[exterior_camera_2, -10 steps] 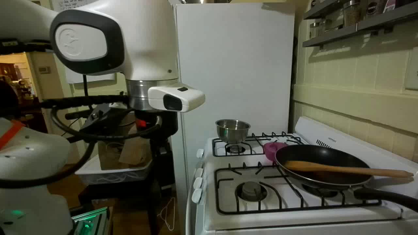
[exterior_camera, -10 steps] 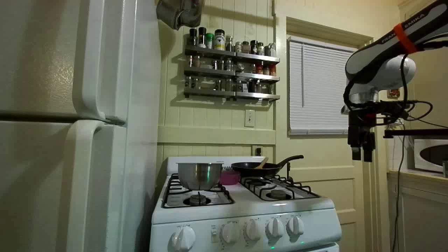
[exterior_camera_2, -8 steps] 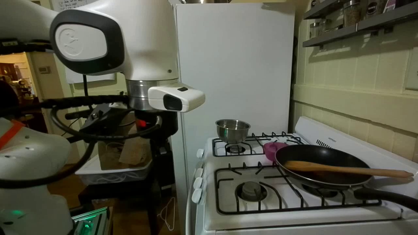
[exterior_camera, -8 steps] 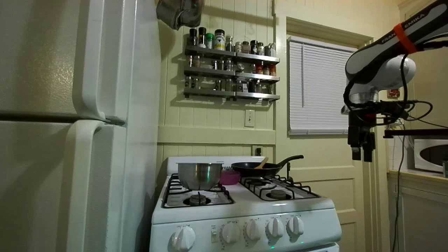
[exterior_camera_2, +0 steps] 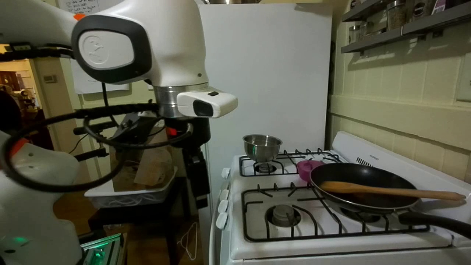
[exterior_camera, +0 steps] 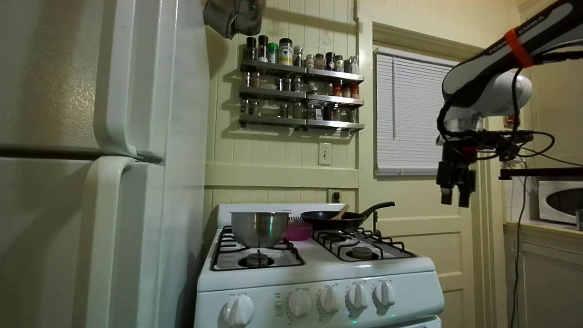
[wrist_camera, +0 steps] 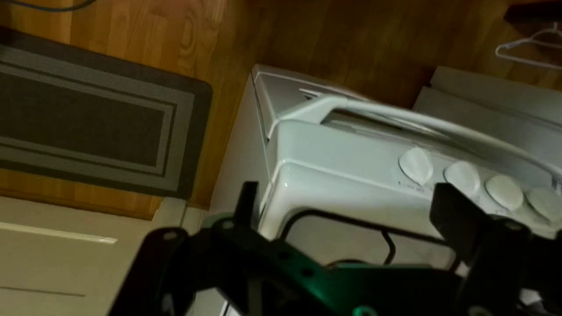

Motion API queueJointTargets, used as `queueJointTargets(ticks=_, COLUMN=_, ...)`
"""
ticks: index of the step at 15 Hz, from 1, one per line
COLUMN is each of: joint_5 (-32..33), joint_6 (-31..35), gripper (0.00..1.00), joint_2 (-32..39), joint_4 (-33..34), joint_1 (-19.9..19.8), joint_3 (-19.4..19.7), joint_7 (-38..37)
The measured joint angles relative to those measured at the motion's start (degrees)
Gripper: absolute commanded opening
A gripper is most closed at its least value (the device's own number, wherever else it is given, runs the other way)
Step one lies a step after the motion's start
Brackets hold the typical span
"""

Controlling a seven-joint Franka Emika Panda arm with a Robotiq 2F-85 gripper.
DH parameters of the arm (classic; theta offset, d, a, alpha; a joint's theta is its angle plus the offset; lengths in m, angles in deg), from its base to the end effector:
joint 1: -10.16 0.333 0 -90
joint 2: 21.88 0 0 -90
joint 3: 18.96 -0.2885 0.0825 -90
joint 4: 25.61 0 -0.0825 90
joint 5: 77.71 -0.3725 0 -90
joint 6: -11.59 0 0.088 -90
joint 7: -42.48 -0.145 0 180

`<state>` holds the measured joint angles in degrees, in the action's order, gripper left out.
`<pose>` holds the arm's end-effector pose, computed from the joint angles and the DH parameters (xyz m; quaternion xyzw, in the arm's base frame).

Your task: Put the pink bowl into the silver bowl, then the silver bowl into the pan

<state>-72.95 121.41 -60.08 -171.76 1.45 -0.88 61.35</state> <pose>0.3221 -0.1658 0.4205 -0.9981 0.0234 -0.0256 0.0516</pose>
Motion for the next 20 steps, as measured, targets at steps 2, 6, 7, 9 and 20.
queueJointTargets(ticks=2, joint_5=-2.89, joint_6=7.05, gripper=1.00, joint_2=2.43, joint_4=0.75, joint_1=1.08, joint_3=-3.53, joint_7=-6.67)
queueJointTargets(ticks=6, joint_5=-4.88, joint_6=20.54, gripper=1.00, joint_2=12.07, joint_4=4.52, joint_1=1.80, joint_3=-12.03, joint_7=-23.86)
queueJointTargets(ticks=7, joint_5=-4.88, joint_6=22.87, gripper=1.00, joint_2=15.19, joint_4=6.09, joint_1=1.73, joint_3=-13.86, joint_7=-28.35)
queueJointTargets(ticks=9, joint_5=-4.89, joint_6=24.57, gripper=1.00, joint_2=21.35, joint_4=9.94, joint_1=1.72, joint_3=-16.62, joint_7=-36.79)
queueJointTargets(ticks=20, joint_5=-5.63, joint_6=24.79, gripper=1.00, joint_2=33.80, joint_4=21.29, joint_1=2.38, joint_3=-18.78, joint_7=-51.08)
